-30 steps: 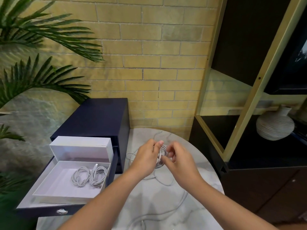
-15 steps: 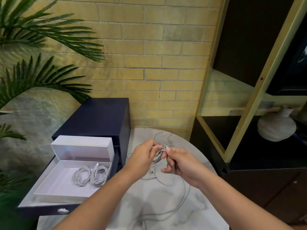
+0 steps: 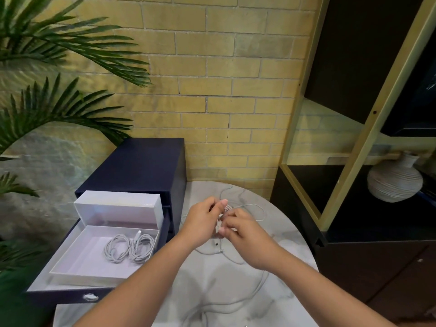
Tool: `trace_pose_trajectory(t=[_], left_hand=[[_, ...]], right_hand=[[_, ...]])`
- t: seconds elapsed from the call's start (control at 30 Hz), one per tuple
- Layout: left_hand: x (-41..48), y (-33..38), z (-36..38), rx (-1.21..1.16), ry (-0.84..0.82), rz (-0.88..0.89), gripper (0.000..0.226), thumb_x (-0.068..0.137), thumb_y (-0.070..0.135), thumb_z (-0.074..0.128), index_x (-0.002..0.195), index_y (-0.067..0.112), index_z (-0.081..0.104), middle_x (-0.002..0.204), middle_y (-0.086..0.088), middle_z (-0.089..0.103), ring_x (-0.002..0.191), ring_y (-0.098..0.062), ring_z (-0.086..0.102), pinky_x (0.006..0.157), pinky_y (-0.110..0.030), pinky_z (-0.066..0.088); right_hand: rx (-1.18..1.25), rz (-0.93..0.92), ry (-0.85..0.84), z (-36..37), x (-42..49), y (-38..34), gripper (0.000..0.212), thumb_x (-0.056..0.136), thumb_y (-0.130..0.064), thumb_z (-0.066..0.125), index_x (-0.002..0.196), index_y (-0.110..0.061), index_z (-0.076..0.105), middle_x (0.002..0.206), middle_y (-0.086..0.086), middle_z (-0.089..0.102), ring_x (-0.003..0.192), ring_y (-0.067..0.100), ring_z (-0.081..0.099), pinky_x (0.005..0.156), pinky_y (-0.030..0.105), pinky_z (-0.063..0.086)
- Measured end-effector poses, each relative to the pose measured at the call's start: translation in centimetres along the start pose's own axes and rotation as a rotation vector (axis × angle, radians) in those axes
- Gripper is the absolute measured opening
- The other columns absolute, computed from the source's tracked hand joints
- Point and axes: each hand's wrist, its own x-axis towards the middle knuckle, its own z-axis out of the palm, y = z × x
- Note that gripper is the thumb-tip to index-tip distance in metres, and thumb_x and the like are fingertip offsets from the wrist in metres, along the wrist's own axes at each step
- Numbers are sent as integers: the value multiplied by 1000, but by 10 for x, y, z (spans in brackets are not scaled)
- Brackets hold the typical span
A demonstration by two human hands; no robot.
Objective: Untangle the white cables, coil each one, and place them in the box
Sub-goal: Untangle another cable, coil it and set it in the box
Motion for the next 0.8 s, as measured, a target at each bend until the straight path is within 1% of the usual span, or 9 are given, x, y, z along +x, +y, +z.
trace_pose_trajectory(t=[0.07, 0.13, 0.23, 0.33, 0.47, 0.57, 0.67, 0.73, 0.8], left_hand=[[1, -5, -4, -10, -34, -38, 37, 98, 36, 51, 64, 19, 52, 58, 2, 54, 45, -11, 47, 45, -22, 39], [1, -9, -7, -30, -79, -60, 37, 97, 36, 51, 64, 21, 55, 58, 1, 56, 47, -12, 47, 48, -26, 39], [-3, -8, -8, -21, -157, -71, 38, 99, 40, 45, 65, 25, 55, 58, 4, 55, 49, -10, 46, 52, -27, 38], [-8, -3, -9, 23, -225, -66, 42, 101, 44, 36, 69, 24, 54, 62, 10, 50, 52, -5, 44, 58, -24, 38], [-11, 2, -11, 14, -341, -100, 40, 96, 52, 43, 72, 22, 51, 65, 10, 48, 59, -12, 42, 62, -28, 36], [-10, 2, -10, 55, -351, -77, 38, 95, 48, 49, 72, 18, 42, 64, 7, 41, 58, -13, 39, 62, -30, 34], [-10, 2, -5, 16, -305, -62, 39, 96, 46, 48, 74, 15, 40, 61, 7, 39, 54, -12, 36, 58, -29, 33], [-11, 3, 0, -13, -250, -58, 38, 97, 44, 47, 75, 13, 41, 59, 8, 38, 50, -10, 35, 55, -26, 32], [-11, 4, 3, -93, -214, -76, 36, 98, 41, 47, 75, 13, 41, 56, 9, 36, 48, -10, 32, 50, -25, 29]], right_hand=[[50, -37, -58, -6, -2, 0, 21, 98, -21, 50, 91, -12, 68, 116, -4, 45, 108, 4, 45, 85, 4, 33], [232, 14, -94, -13, -2, 1, 22, 99, -19, 48, 89, -14, 67, 116, 0, 48, 101, -3, 50, 83, 4, 37], [651, 144, -121, -17, 0, 3, 25, 101, -19, 44, 82, -15, 60, 102, 4, 62, 88, 2, 62, 76, 16, 47], [804, 259, -111, -22, 2, 9, 27, 102, -23, 40, 82, -14, 57, 89, 3, 69, 92, 20, 69, 83, 30, 52], [535, 224, -45, -35, 6, 13, 27, 101, -21, 42, 81, -14, 58, 78, 0, 60, 78, 11, 61, 74, 26, 48], [92, 90, 76, -43, 13, 20, 23, 98, -24, 50, 86, -17, 68, 85, -7, 54, 86, 8, 49, 79, 22, 38], [-203, -23, 254, -40, 16, 29, 17, 93, -30, 58, 93, -24, 74, 90, -9, 48, 94, 15, 40, 83, 28, 37], [-241, -38, 292, -38, 17, 29, 18, 92, -30, 59, 96, -22, 75, 92, -7, 51, 93, 17, 43, 82, 34, 42], [-135, 10, 264, -36, 18, 27, 18, 93, -26, 59, 99, -18, 74, 93, -3, 59, 90, 16, 53, 81, 37, 47]])
